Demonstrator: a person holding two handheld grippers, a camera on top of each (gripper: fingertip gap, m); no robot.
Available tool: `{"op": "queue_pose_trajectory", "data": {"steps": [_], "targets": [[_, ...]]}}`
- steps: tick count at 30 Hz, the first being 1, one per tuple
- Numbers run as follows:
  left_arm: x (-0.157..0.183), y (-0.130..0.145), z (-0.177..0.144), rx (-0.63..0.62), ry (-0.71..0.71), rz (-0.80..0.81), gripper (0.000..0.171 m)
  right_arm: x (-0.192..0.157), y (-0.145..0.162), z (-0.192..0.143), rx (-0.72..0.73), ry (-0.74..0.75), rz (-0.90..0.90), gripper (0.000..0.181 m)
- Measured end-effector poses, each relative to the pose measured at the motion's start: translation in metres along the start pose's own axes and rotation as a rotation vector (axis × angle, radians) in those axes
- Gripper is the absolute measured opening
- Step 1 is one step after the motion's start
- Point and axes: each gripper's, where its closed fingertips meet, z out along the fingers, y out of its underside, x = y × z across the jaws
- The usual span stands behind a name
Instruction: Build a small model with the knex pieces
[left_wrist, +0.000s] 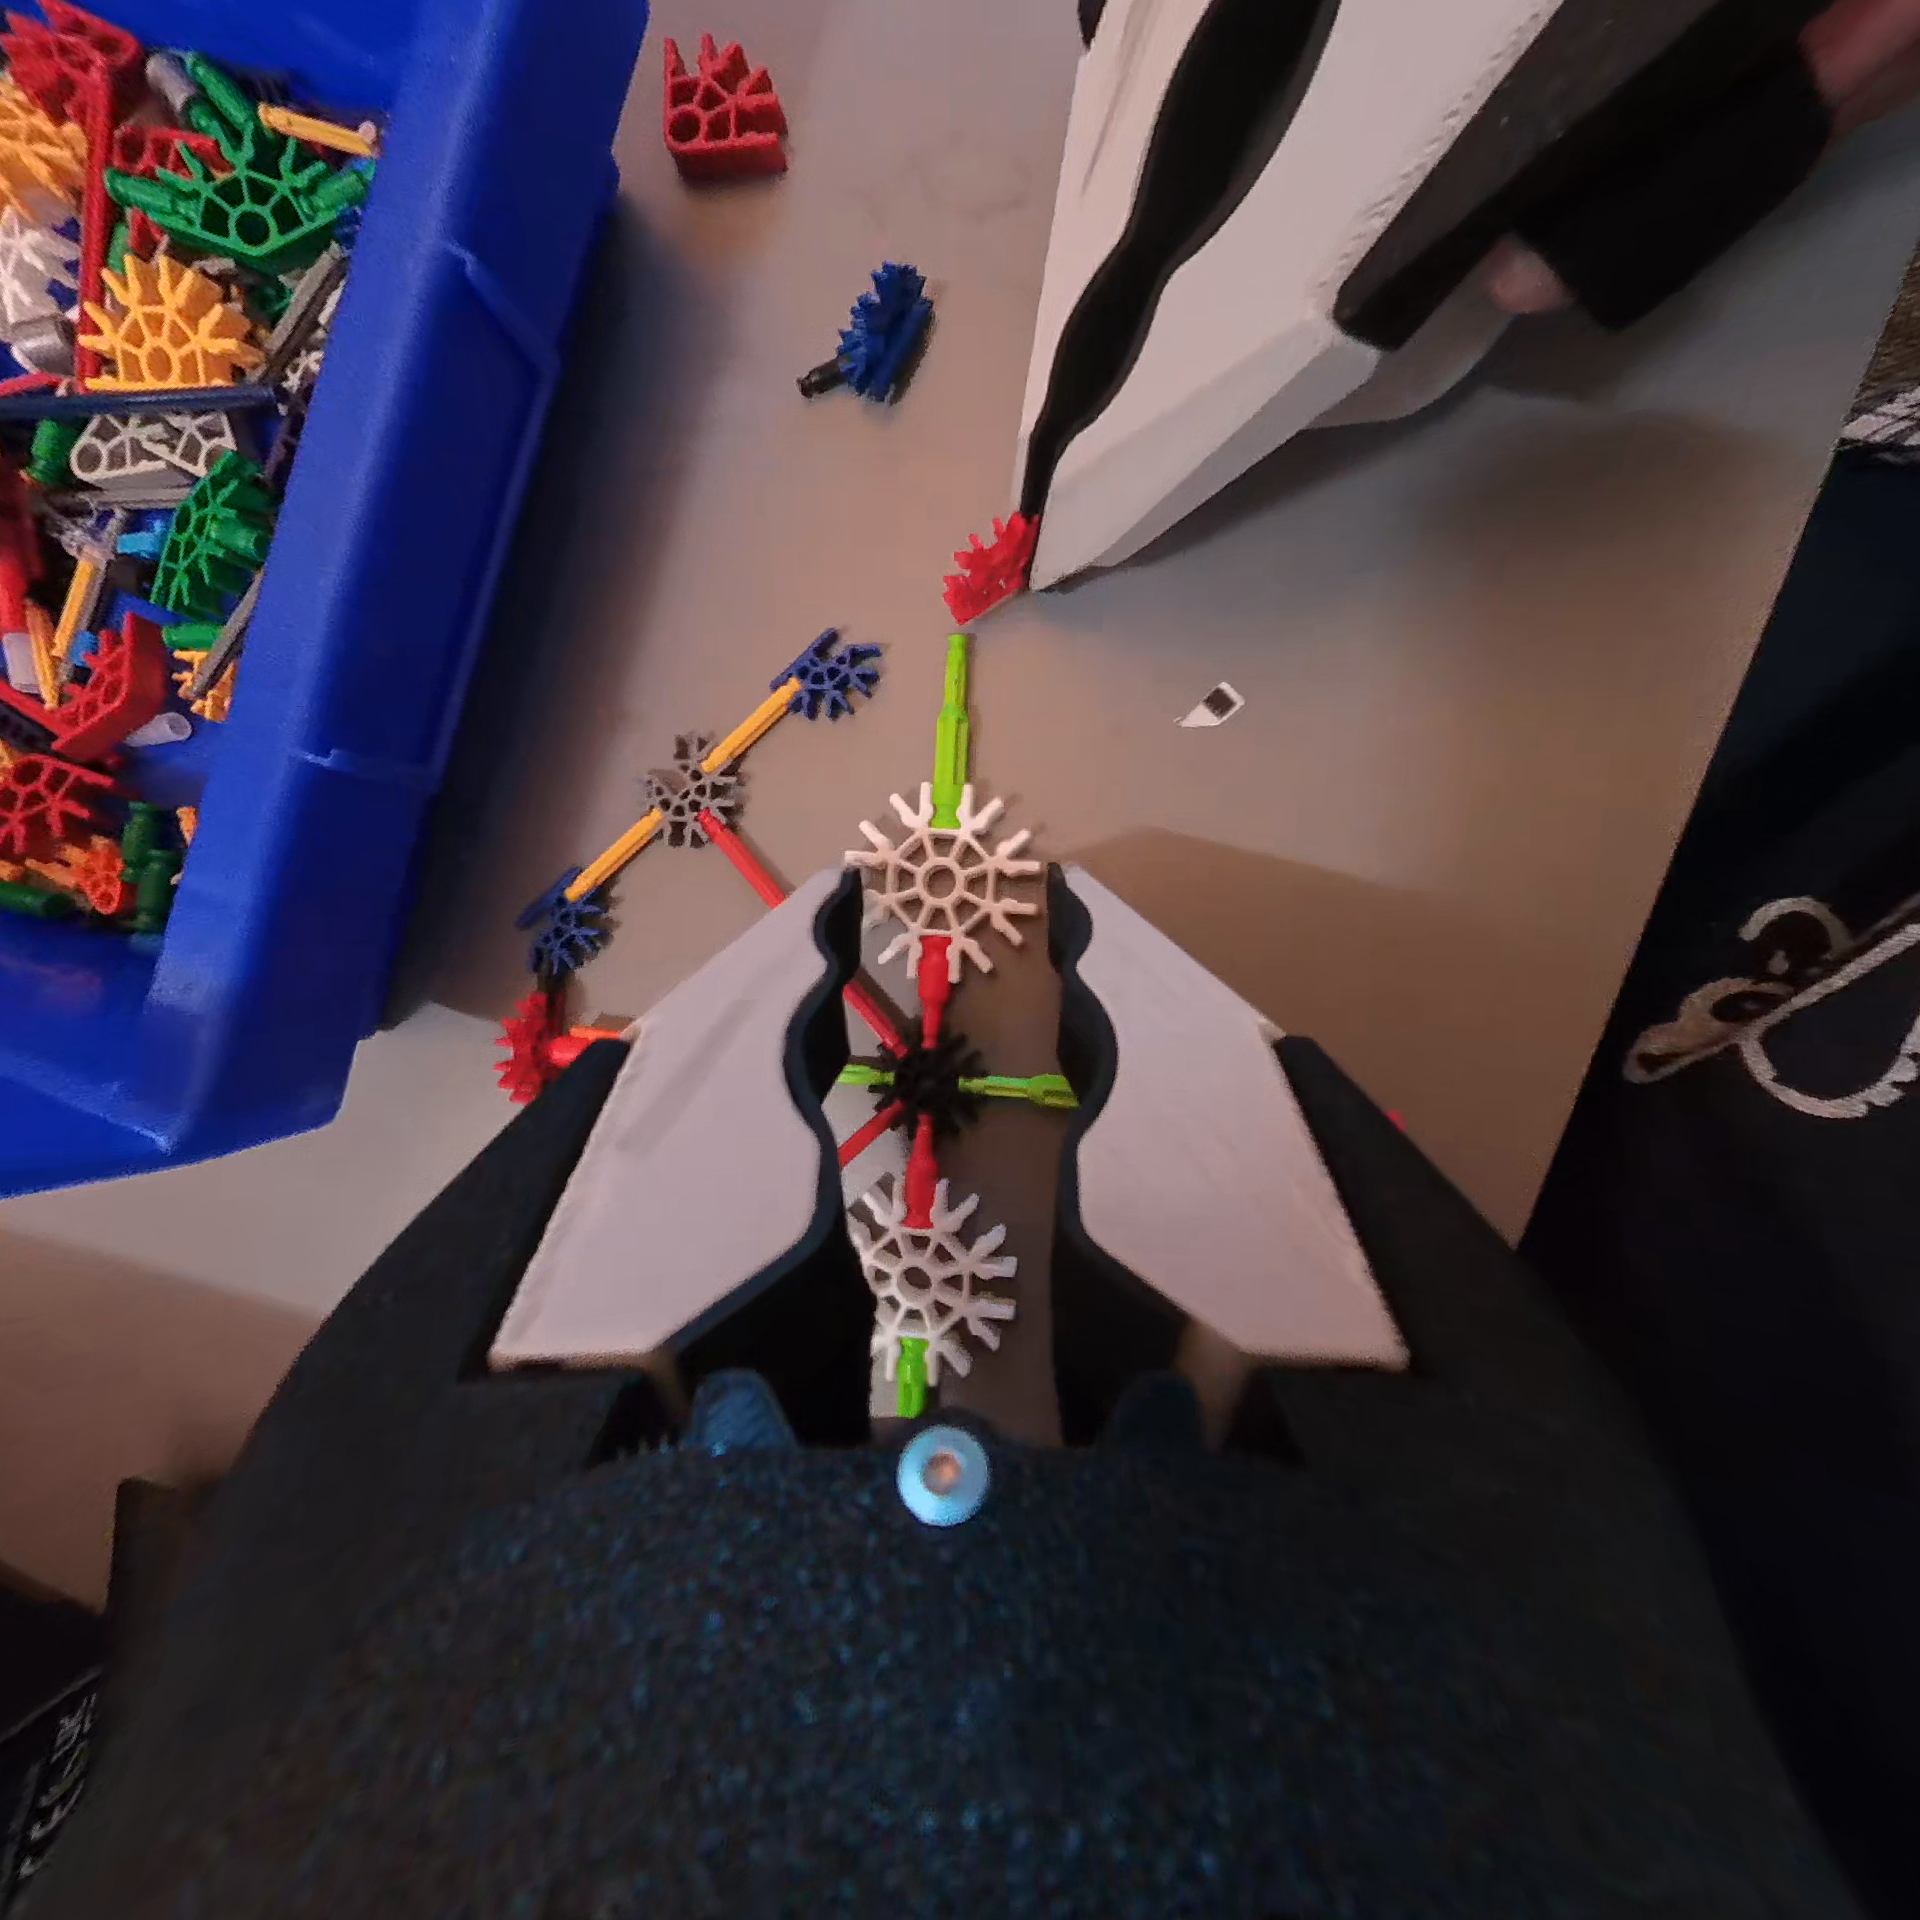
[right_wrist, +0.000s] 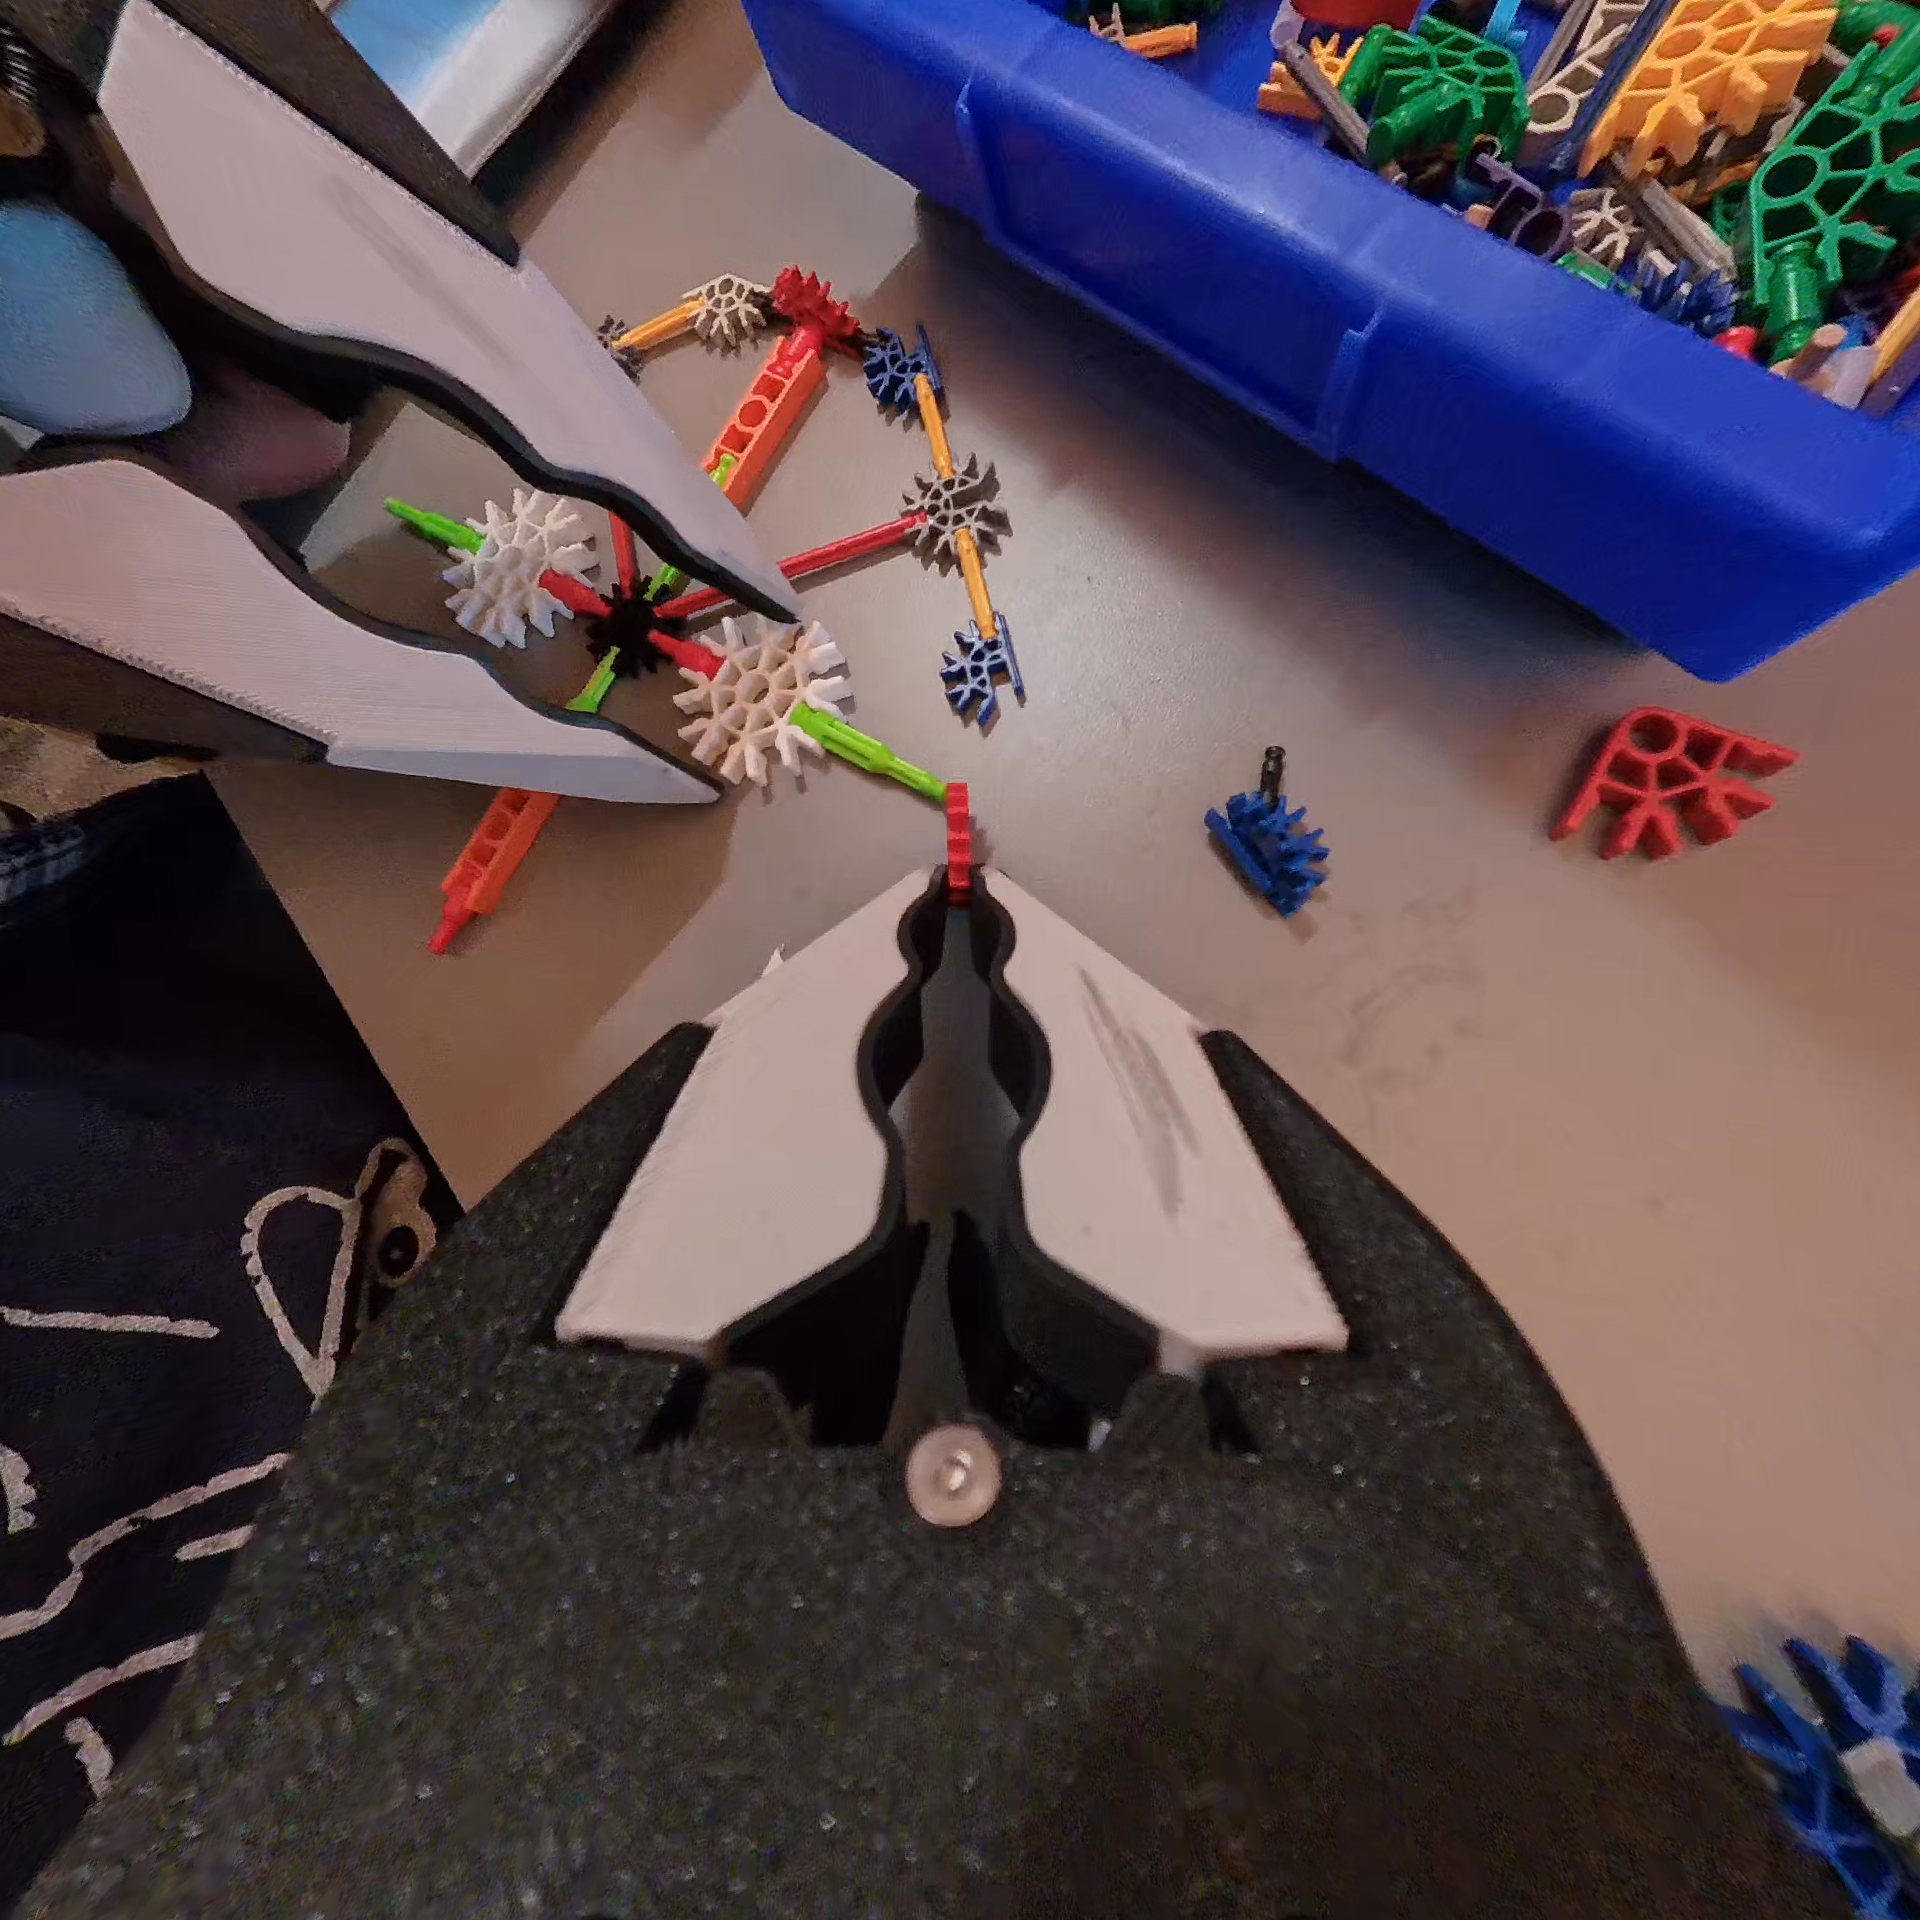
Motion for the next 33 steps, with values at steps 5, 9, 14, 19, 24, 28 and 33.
{"op": "queue_pose_trajectory", "data": {"steps": [5, 9, 14, 19, 24, 28, 33], "targets": [[-0.002, 0.0, 0.001, 0.0, 0.012, -0.001, 0.033, 0.0, -0.001, 0.001, -0.011, 0.011, -0.001, 0.002], [-0.002, -0.001, 0.001, 0.008, 0.019, -0.008, 0.032, 0.006, -0.004, 0.002, -0.016, 0.05, -0.008, 0.002], [0.002, -0.002, 0.001, 0.031, 0.025, -0.008, 0.028, 0.007, -0.005, 0.004, -0.035, 0.074, -0.018, 0.003], [0.001, -0.002, 0.001, 0.044, 0.026, -0.018, 0.028, 0.004, -0.005, 0.004, -0.048, 0.064, -0.019, 0.009], [0.001, -0.001, 0.0, 0.051, 0.028, -0.022, 0.028, 0.007, -0.01, 0.0, -0.042, 0.101, -0.058, 0.011], [0.001, -0.001, 0.0, 0.053, 0.021, -0.018, 0.028, 0.006, -0.008, 0.004, -0.065, 0.075, -0.057, 0.007], [0.003, -0.001, 0.0, 0.06, 0.023, -0.019, 0.027, 0.005, -0.009, 0.007, -0.055, 0.059, -0.032, 0.003]]}}
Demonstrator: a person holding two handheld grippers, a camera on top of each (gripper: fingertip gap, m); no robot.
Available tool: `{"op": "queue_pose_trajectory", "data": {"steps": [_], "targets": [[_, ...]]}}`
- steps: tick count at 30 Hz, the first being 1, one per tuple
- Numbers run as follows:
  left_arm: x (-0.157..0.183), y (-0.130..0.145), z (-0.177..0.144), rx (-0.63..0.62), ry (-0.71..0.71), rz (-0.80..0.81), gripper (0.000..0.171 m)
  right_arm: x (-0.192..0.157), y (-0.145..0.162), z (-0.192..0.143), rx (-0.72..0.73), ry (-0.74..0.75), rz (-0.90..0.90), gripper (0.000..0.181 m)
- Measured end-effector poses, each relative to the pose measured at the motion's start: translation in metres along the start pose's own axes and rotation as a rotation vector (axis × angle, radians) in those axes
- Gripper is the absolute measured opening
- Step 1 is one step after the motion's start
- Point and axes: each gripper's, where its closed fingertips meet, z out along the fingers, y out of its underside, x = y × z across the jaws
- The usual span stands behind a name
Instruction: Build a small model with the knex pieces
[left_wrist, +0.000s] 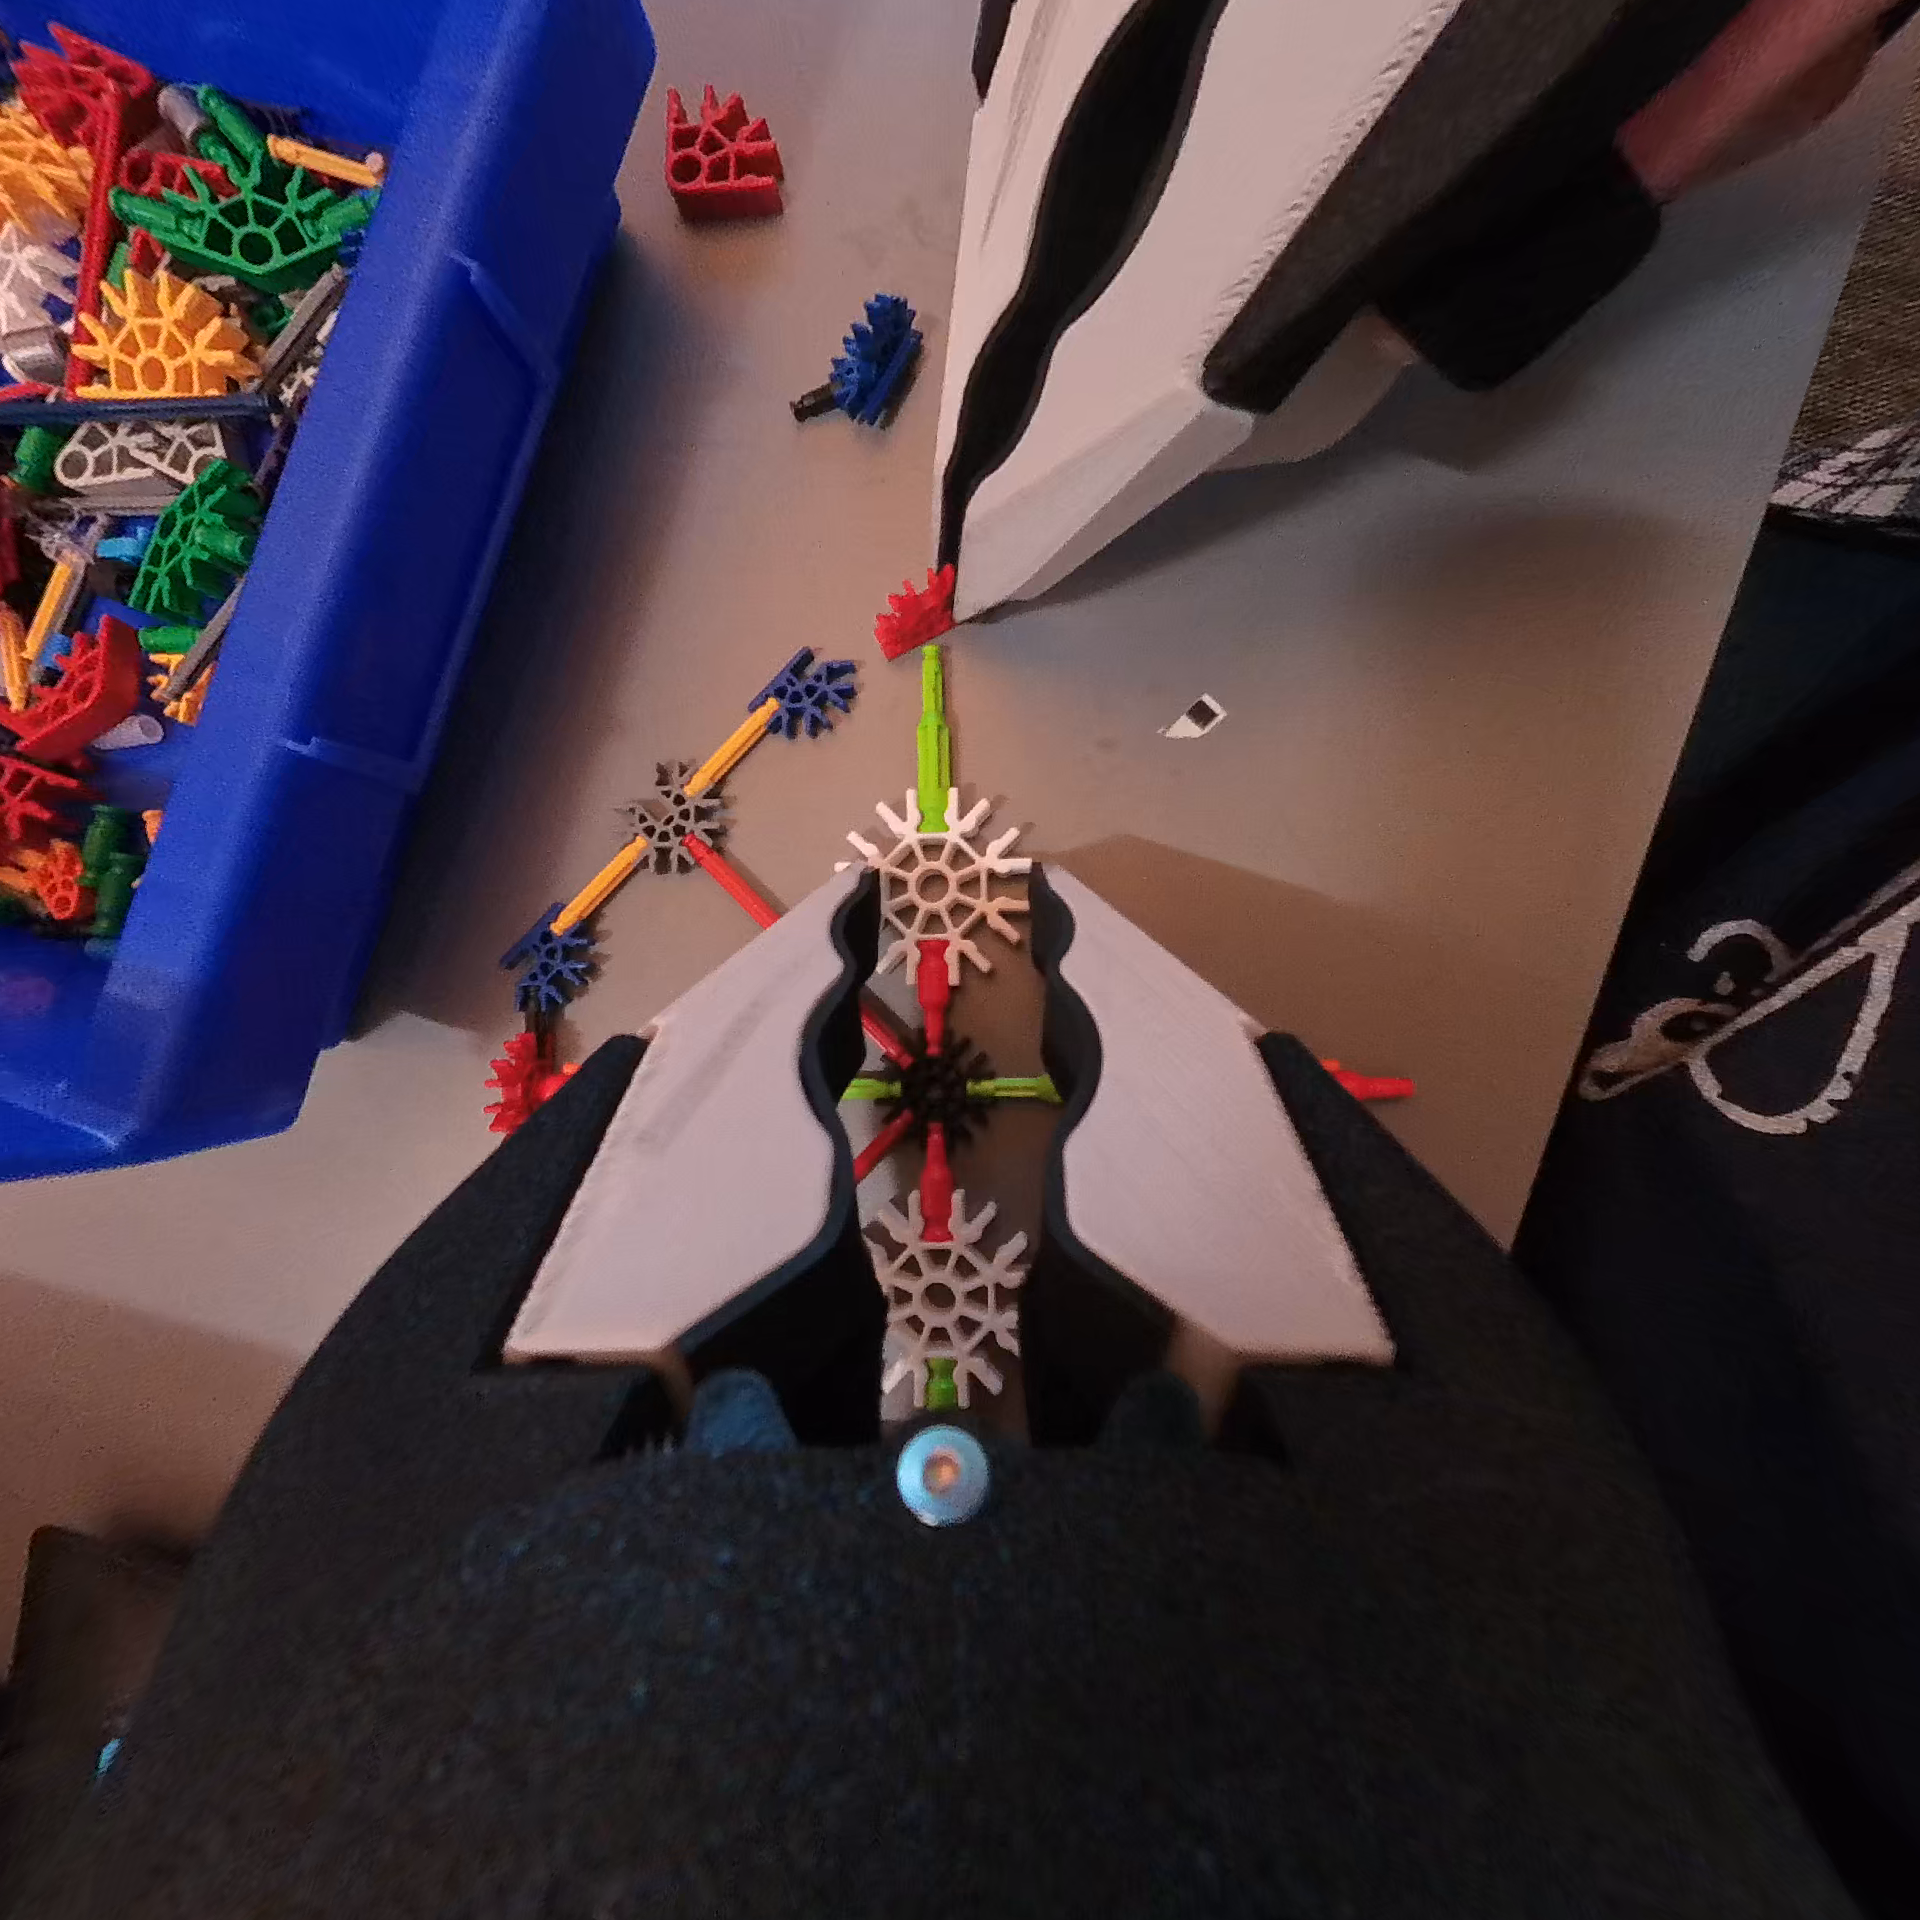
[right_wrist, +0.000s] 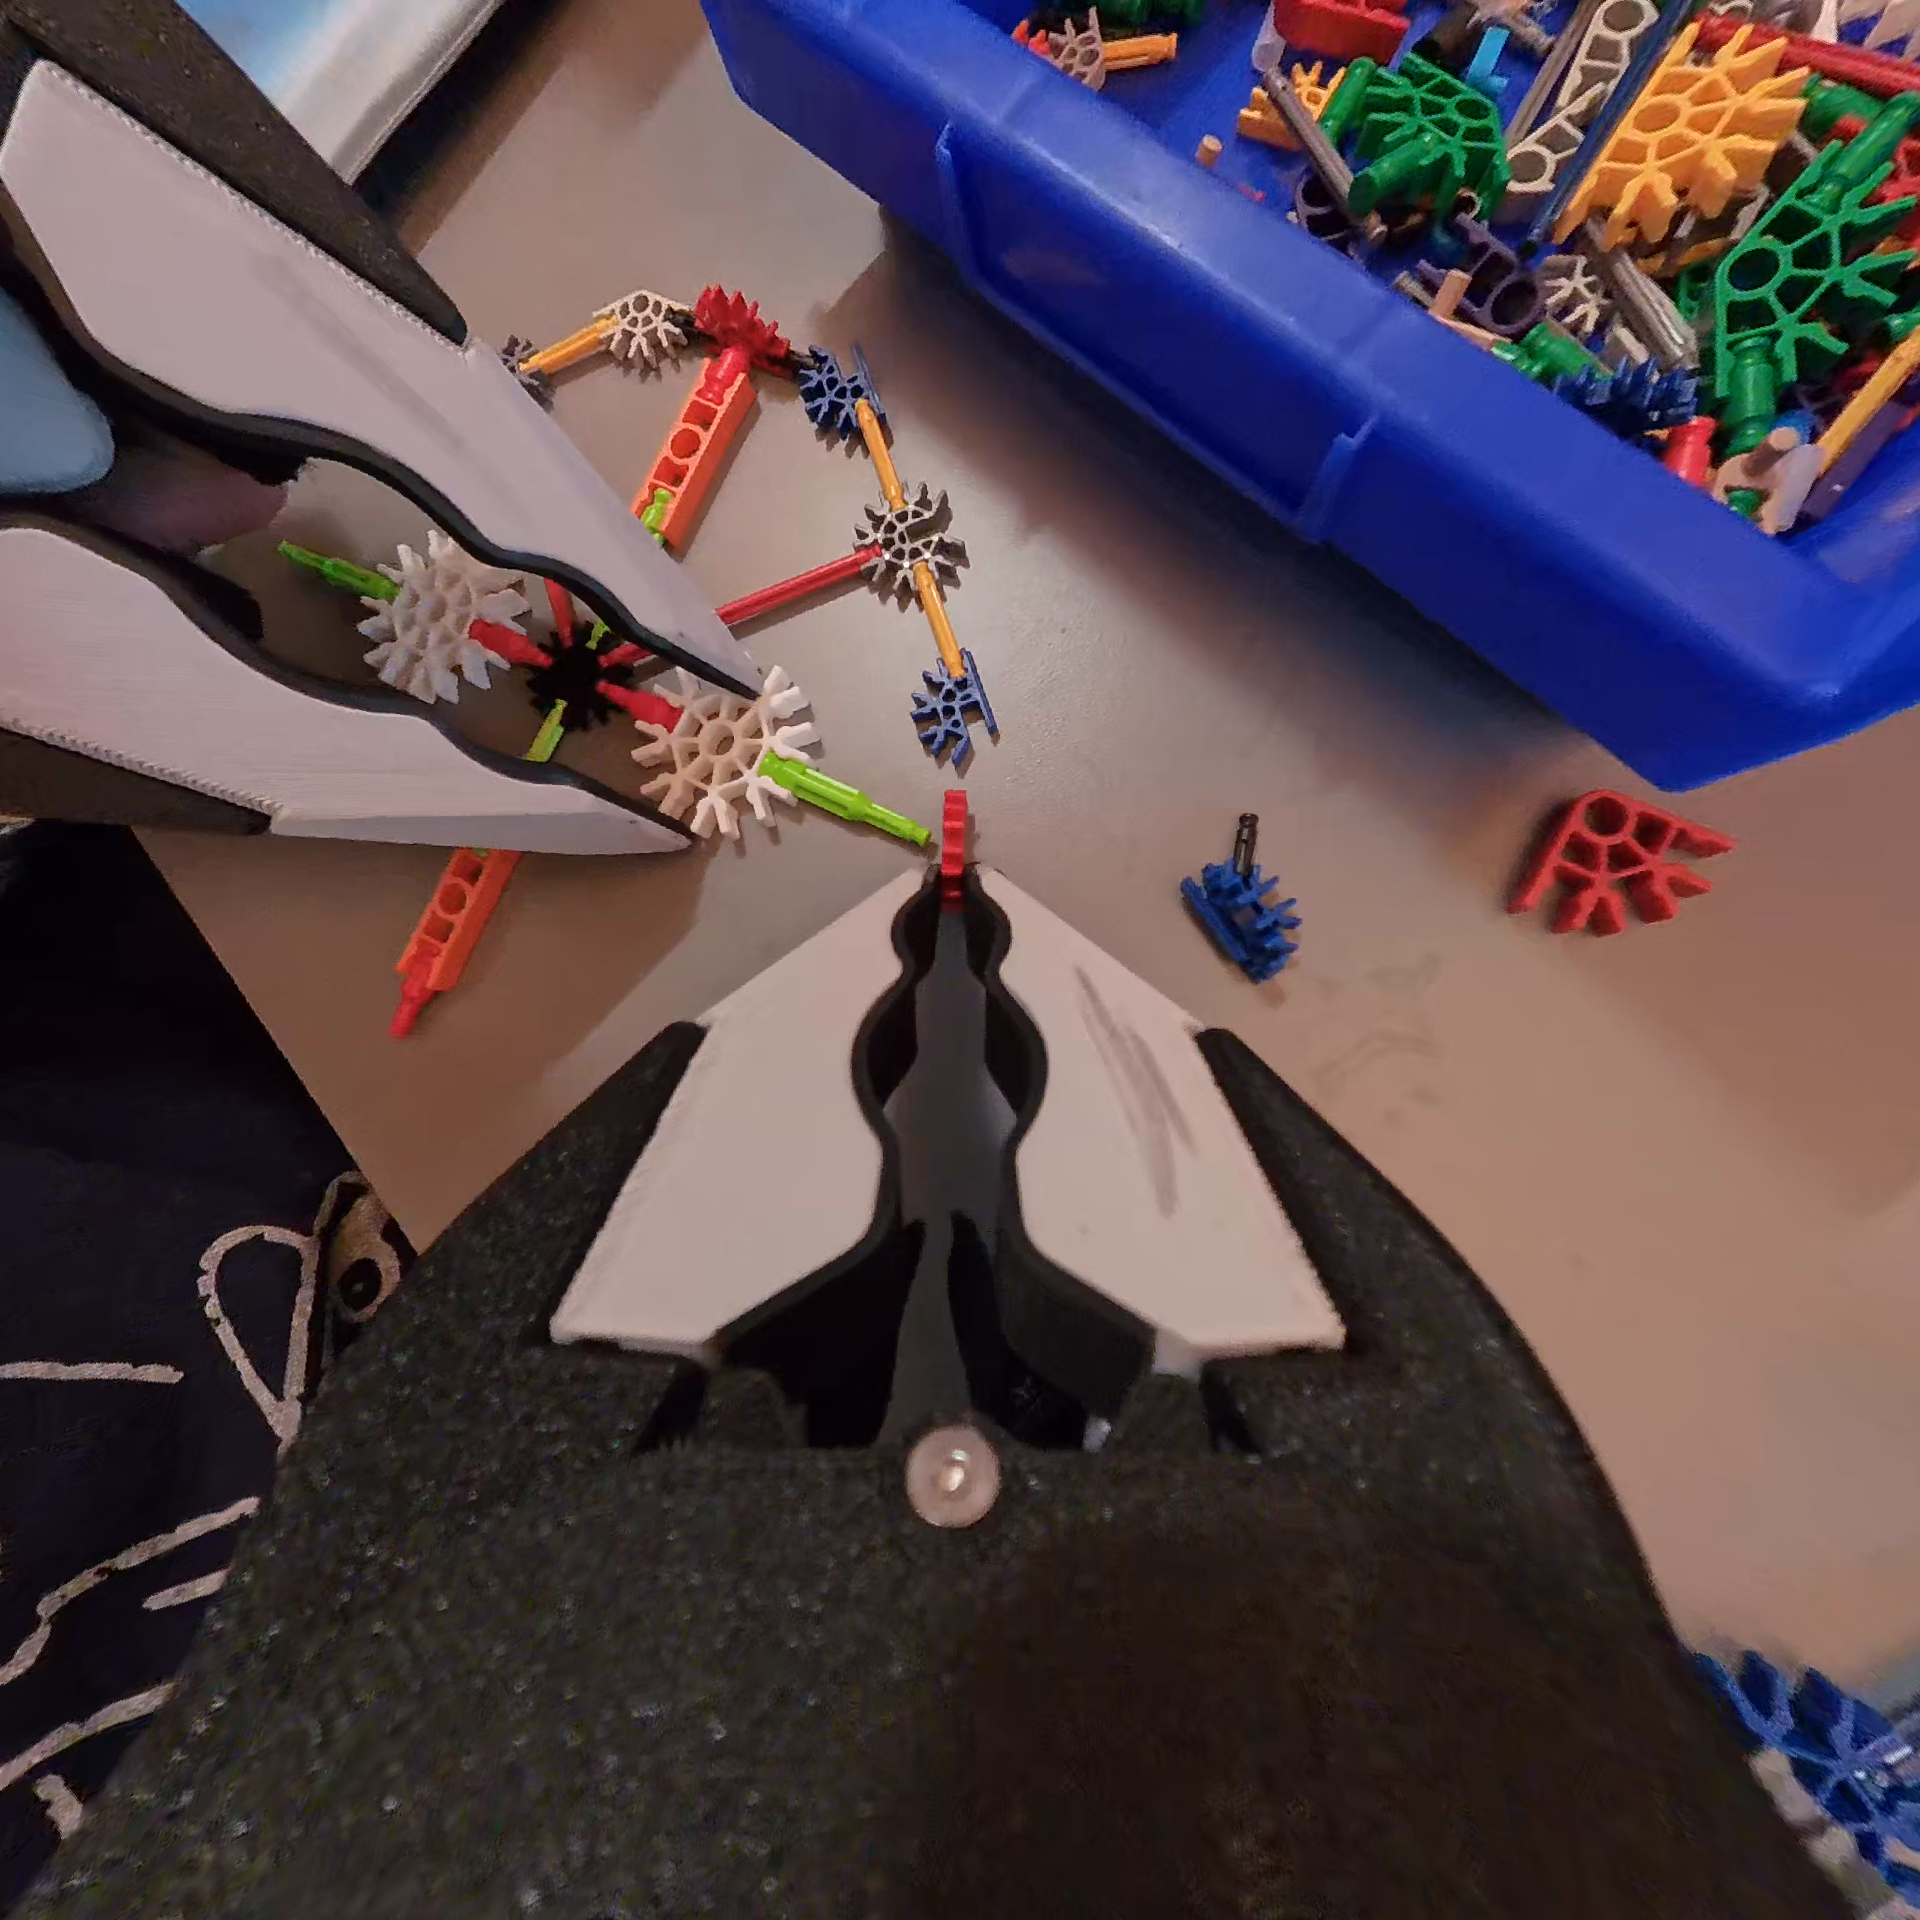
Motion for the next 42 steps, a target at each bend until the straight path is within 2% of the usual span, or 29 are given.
{"op": "queue_pose_trajectory", "data": {"steps": [42], "targets": [[0.003, -0.003, 0.002, 0.008, -0.011, -0.002, 0.028, -0.014, 0.002, 0.0, 0.026, -0.08, 0.037, 0.011]]}}
